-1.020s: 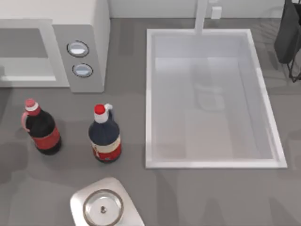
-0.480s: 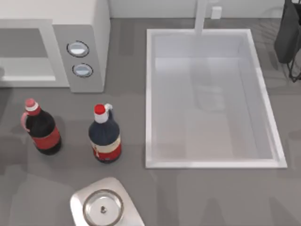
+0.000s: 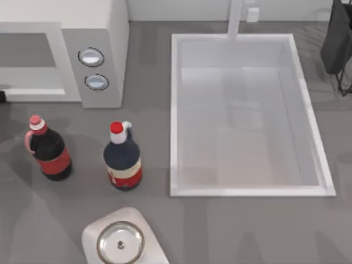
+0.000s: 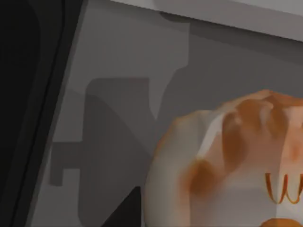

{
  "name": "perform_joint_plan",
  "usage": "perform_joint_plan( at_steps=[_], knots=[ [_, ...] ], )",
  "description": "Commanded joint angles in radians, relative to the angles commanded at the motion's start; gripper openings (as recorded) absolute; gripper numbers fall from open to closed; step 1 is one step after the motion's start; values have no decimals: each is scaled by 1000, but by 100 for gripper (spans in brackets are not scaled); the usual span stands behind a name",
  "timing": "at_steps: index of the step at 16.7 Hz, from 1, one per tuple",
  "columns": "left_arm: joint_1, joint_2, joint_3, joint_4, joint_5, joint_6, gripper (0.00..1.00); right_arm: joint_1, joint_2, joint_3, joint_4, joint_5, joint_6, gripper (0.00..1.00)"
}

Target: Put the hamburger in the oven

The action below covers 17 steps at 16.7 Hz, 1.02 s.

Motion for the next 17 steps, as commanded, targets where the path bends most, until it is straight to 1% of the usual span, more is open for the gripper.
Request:
perform_joint_plan(
  at_steps=[6,10,13,15,17],
  knots=[
    [-2,91,-148,615,93,19,0,0,0,0,0,0,0,100],
    [-7,165,-204,925,164,46,0,0,0,0,0,0,0,100],
    [-10,218,-219,1070,205,64,0,0,0,0,0,0,0,100],
    [-12,238,-222,1116,219,70,0,0,0,0,0,0,0,100],
    [-12,242,-222,1123,221,71,0,0,0,0,0,0,0,100]
  ],
)
